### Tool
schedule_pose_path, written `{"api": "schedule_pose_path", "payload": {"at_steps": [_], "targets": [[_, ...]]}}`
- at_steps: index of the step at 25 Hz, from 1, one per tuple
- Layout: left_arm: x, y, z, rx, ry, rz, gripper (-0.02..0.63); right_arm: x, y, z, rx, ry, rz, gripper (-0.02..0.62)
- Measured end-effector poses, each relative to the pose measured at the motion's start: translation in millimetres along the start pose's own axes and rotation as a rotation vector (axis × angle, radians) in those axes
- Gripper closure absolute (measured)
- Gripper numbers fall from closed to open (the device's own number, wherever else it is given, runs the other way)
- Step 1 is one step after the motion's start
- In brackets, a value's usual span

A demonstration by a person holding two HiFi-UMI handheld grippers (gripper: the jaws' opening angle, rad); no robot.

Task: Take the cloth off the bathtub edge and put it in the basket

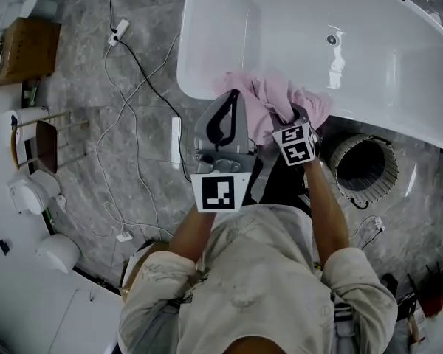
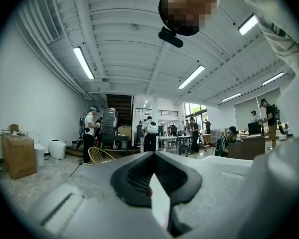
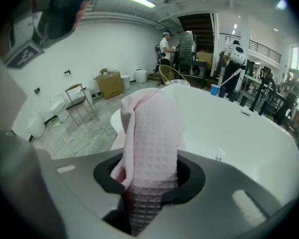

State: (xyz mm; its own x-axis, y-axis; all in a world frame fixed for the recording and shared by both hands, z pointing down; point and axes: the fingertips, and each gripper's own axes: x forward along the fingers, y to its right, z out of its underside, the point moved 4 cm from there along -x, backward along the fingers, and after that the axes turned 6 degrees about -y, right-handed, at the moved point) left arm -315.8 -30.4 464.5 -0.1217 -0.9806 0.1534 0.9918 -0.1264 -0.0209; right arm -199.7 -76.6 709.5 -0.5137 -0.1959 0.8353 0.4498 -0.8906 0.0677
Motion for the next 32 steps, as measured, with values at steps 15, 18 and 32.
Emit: {"api": "schedule_pose_path", "payload": {"at_steps": [15,18,32], "targets": [[-17,6,-66,0.031,0.122,0.040,0.605,-151,13,-116,0.209,0.416,0.025,0.451],[-20,6,-82,0.043,0.154,0.043,0.604,-184,17,-136,0.224,0.504,0.057,0.451],[-21,34,-139,0.058,0.295,0.147,0.604,-325,41,-167,0.280,0.831,0.264,0.453]]}}
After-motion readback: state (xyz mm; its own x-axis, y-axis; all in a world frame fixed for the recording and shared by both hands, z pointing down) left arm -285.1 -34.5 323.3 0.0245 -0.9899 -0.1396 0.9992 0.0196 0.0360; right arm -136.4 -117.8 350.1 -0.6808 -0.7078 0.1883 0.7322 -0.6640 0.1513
